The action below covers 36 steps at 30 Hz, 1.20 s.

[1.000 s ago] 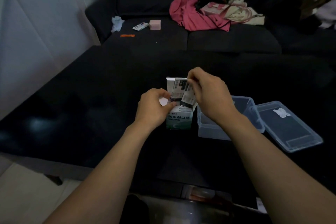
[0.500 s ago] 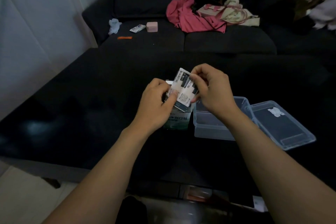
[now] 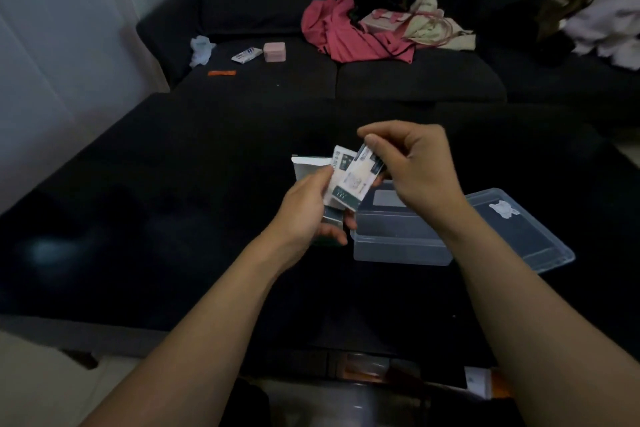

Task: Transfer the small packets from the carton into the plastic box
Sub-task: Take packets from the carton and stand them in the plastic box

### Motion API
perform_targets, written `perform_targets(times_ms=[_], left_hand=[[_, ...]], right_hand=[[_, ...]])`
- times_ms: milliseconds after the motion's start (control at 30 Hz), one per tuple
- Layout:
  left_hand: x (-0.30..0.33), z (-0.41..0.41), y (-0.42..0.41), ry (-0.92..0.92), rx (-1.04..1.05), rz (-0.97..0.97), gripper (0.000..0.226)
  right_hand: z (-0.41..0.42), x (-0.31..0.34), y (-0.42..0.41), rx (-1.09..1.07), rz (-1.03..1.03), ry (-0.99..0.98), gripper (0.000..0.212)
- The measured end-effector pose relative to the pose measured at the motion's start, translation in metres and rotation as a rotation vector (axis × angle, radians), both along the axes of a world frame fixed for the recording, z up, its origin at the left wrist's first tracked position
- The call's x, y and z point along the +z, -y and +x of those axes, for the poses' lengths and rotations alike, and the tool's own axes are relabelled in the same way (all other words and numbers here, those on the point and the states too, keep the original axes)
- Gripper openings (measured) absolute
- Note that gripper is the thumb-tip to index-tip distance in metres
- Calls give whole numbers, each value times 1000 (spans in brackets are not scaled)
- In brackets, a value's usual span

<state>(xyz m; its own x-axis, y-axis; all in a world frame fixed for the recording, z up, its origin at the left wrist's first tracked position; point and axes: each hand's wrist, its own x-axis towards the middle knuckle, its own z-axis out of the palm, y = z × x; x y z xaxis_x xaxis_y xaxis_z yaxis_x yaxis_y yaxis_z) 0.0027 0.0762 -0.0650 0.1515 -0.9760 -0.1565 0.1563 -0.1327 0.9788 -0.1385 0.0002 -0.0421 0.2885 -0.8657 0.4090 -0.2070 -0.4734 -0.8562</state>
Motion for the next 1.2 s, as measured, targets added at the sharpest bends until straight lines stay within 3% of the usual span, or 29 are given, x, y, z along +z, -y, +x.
perform_targets(times_ms=[67,200,300,433,533,733,867,1000,1133,1200], left_hand=[[0,-3,0,-9,-123,40,49],[-4,-12,3,88,-177,0,16],[-8,-14,4,167,-143,-39,11],[-8,-17,5,242,-135,-68,17],[-7,-20,6,337,-104,-37,21],[-8,-29,12,407,52,-64,25],[-12,-31,17,396,110,-72,32],[-17,-33,19,419,41,-91,48],[-14,-25,12,571,5,-152,46],[-15,-15,8,700,21,-177,28]], right_hand=[[1,-3,-3,-10,-107,-115,18],[2,-11,-1,-19,-228,-219,18],[6,-16,0,-94,-272,-288,28],[15,-17,-13,-20,-50,-313,45],[19,-20,-21,23,-34,-369,49],[5,-10,-11,-109,30,-192,29],[-15,-7,-6,163,464,-22,15],[-24,-14,-1,243,586,-122,15],[-41,-18,19,102,713,39,14],[-46,-24,29,-35,716,-55,15]])
